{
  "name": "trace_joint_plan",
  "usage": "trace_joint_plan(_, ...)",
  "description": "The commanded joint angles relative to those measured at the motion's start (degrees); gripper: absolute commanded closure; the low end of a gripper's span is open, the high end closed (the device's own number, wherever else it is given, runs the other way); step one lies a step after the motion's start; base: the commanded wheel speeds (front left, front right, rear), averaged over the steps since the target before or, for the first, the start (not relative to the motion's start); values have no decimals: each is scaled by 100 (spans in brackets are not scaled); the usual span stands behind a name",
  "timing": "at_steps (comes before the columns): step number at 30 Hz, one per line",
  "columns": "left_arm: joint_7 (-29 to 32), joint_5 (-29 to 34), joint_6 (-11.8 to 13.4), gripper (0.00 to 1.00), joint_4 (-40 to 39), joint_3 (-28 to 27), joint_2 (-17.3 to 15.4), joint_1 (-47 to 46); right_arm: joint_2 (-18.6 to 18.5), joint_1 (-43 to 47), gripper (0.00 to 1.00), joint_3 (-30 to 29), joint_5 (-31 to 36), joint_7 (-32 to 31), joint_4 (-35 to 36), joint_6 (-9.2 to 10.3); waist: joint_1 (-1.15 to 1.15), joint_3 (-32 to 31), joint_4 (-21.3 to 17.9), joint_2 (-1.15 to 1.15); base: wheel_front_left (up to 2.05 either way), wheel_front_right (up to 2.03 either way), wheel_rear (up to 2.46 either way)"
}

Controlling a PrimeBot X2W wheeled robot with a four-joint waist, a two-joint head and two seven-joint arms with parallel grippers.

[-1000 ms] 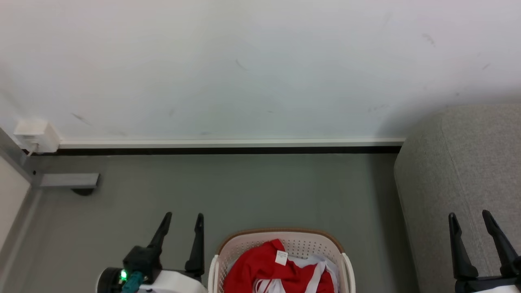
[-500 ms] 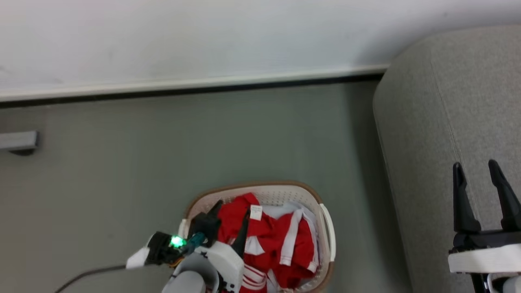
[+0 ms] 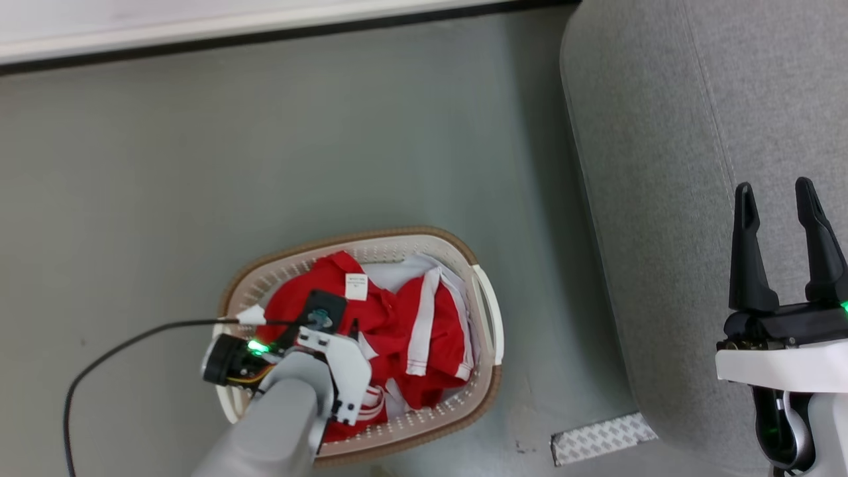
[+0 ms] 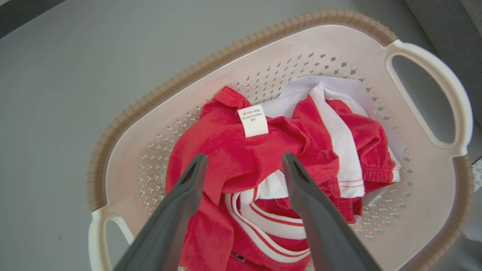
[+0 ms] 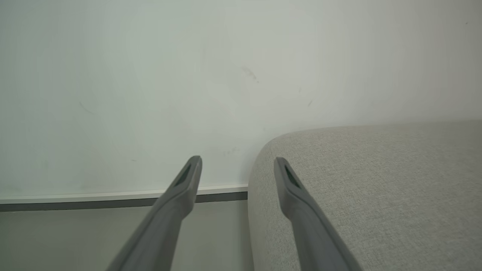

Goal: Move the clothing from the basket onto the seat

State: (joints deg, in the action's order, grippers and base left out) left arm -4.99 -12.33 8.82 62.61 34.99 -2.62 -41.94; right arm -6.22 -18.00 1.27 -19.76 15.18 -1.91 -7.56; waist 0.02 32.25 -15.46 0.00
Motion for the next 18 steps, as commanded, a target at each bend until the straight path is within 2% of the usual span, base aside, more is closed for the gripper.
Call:
trace_joint_plan(1, 55, -64, 52, 0, 103, -25, -46, -81, 5, -101, 0, 5, -30, -4, 42, 14, -2, 208, -137, 0, 0, 0, 0)
trace_joint_plan(7, 250, -70, 367, 0, 697, -49, -128, -470, 38, -219, 0, 94, -56, -3, 171, 14, -2, 500, -237, 0, 0, 0, 0)
trace_joint_plan(14, 348, -116, 468, 0, 935, -58, -251, -842, 43, -390, 0, 178, -154, -3, 318, 14, -2, 952, -336, 0, 0, 0, 0)
trace_joint_plan(18, 496, -108, 409, 0, 1008, -12, -294, -1032, 63, -480, 0, 226, -233, -4, 375, 14, -2, 1202, -393, 0, 0, 0, 0)
